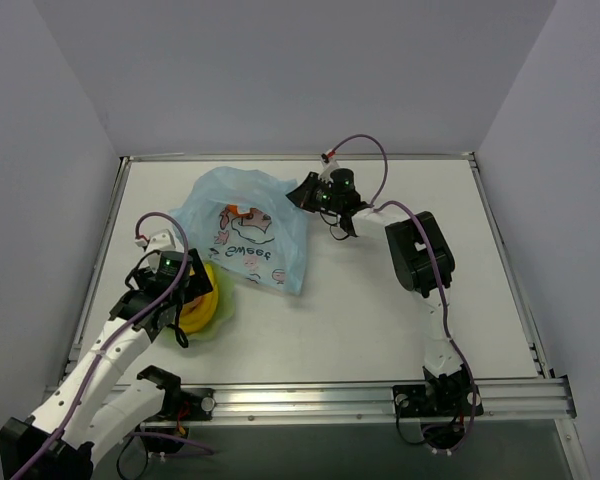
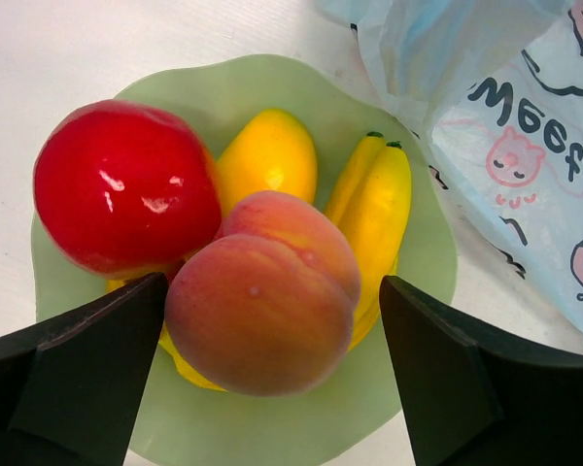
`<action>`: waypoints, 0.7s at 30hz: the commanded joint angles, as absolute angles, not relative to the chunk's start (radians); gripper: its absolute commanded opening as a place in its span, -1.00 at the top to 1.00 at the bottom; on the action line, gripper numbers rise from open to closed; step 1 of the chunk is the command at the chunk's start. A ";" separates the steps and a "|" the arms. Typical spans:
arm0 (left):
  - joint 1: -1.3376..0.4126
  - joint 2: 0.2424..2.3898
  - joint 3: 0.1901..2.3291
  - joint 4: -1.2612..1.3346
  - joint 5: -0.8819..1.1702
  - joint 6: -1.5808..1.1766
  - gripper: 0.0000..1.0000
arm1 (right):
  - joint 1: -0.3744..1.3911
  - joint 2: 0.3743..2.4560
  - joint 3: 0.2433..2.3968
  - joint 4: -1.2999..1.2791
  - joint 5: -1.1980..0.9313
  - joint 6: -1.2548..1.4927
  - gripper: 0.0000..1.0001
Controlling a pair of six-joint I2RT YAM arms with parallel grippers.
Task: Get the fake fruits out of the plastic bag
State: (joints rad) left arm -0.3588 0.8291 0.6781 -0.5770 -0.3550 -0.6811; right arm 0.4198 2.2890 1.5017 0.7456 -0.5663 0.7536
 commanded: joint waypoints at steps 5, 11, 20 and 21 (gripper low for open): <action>-0.360 0.798 0.732 -0.577 -0.322 -0.692 -0.85 | 0.414 2.249 1.513 0.798 -0.589 0.746 1.00; -0.367 0.776 0.768 -0.562 -0.267 -0.683 -0.85 | 0.411 2.238 1.512 0.788 -0.589 0.744 1.00; -0.446 0.937 0.968 -0.465 -0.225 -0.638 -0.71 | 0.410 2.240 1.516 0.772 -0.578 0.741 1.00; -0.448 0.996 0.991 -0.463 -0.213 -0.632 -0.71 | 0.410 2.240 1.517 0.764 -0.578 0.738 1.00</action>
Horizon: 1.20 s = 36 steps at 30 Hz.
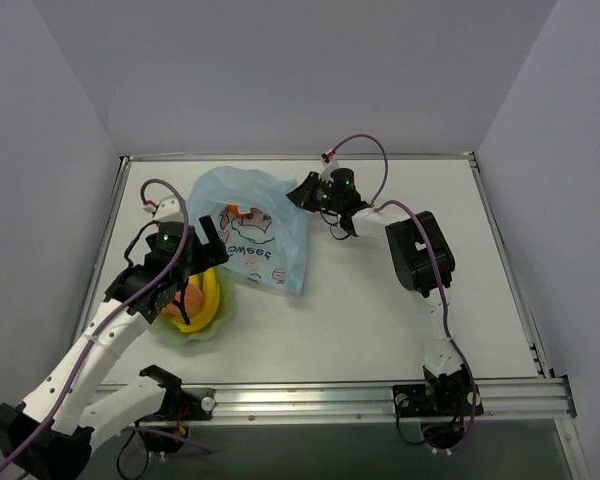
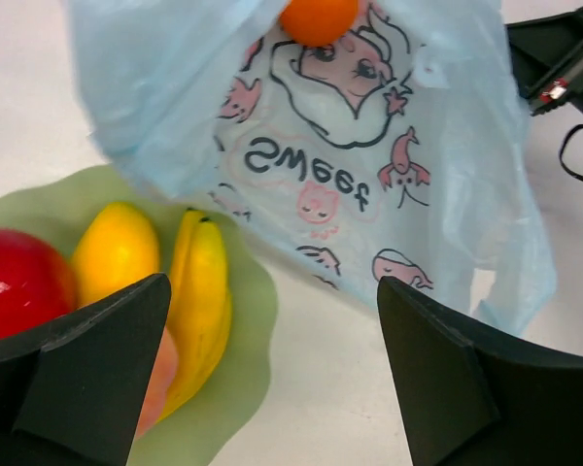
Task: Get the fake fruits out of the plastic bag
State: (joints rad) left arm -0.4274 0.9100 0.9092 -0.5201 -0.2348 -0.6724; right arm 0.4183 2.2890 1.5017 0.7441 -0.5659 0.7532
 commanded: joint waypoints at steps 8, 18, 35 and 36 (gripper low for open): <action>-0.449 1.310 1.161 -0.402 -0.186 -0.583 -0.58 | 0.407 2.230 1.534 0.749 -0.574 0.727 1.00; -0.423 1.662 1.304 -0.250 -0.245 -0.526 -0.42 | 0.406 2.249 1.534 0.790 -0.584 0.759 1.00; -0.327 2.014 1.528 0.015 -0.204 -0.437 -0.94 | 0.408 2.292 1.542 0.827 -0.604 0.785 1.00; -0.325 2.038 1.538 0.031 -0.193 -0.431 -0.89 | 0.410 2.295 1.542 0.828 -0.607 0.785 1.00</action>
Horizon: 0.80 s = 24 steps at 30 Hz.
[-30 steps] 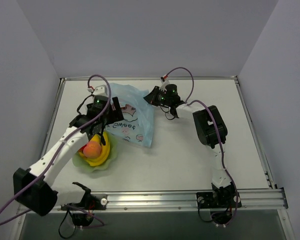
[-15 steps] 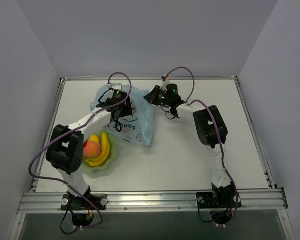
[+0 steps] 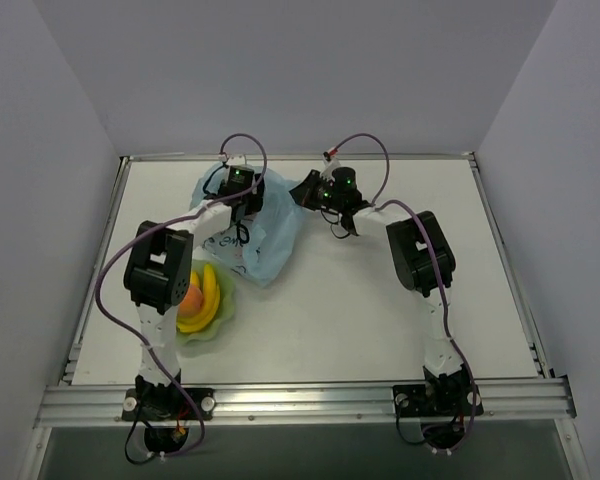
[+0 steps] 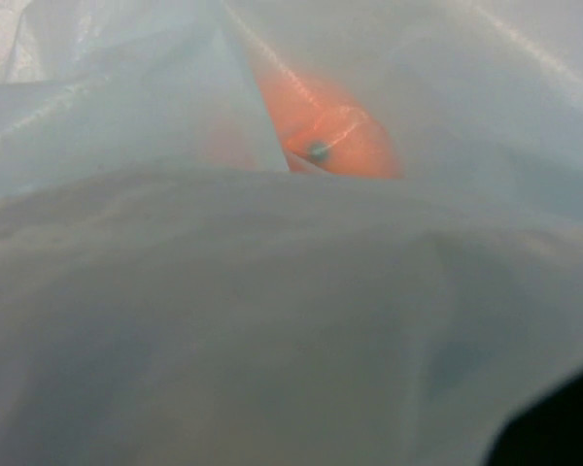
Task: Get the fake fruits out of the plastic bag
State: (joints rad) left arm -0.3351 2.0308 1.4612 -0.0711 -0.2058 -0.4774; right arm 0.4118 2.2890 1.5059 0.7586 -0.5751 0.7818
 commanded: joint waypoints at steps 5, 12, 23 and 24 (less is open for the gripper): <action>-0.321 2.118 1.624 0.069 -0.137 -0.385 -0.88 | 0.410 2.321 1.554 0.830 -0.620 0.784 1.00; -0.298 2.233 1.732 0.129 -0.103 -0.380 -0.88 | 0.408 2.378 1.612 0.807 -0.632 0.781 1.00; -0.281 2.405 1.934 0.193 -0.005 -0.431 -0.88 | 0.408 2.434 1.658 0.785 -0.652 0.769 1.00; -0.279 2.411 1.945 0.204 -0.005 -0.434 -0.97 | 0.408 2.436 1.660 0.785 -0.656 0.769 1.00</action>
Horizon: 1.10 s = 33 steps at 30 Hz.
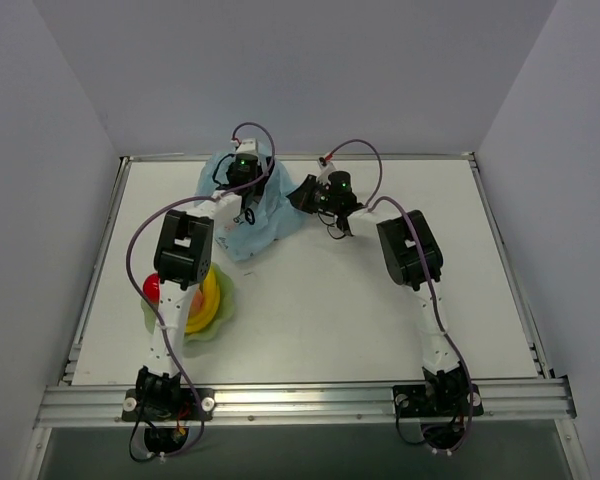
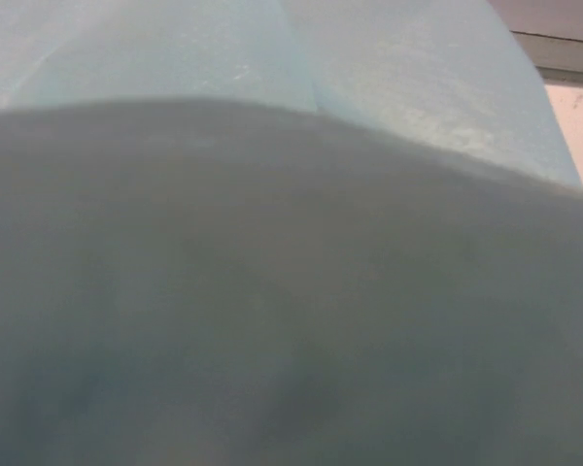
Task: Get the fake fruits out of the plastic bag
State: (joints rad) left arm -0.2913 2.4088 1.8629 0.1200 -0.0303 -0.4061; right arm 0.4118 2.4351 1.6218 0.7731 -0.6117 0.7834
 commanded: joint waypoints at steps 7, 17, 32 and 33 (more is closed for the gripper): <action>-0.262 2.418 1.934 0.288 -0.038 -0.474 0.33 | 0.403 2.436 1.617 0.811 -0.655 0.776 1.00; -0.273 2.078 1.495 0.397 -0.054 -0.531 0.95 | 0.396 2.428 1.588 0.851 -0.643 0.816 1.00; -0.466 1.314 0.815 0.211 -0.149 -0.660 0.95 | 0.383 2.335 1.559 0.672 -0.607 0.695 1.00; -0.472 1.266 0.807 0.175 -0.152 -0.663 0.95 | 0.383 2.330 1.555 0.669 -0.604 0.692 1.00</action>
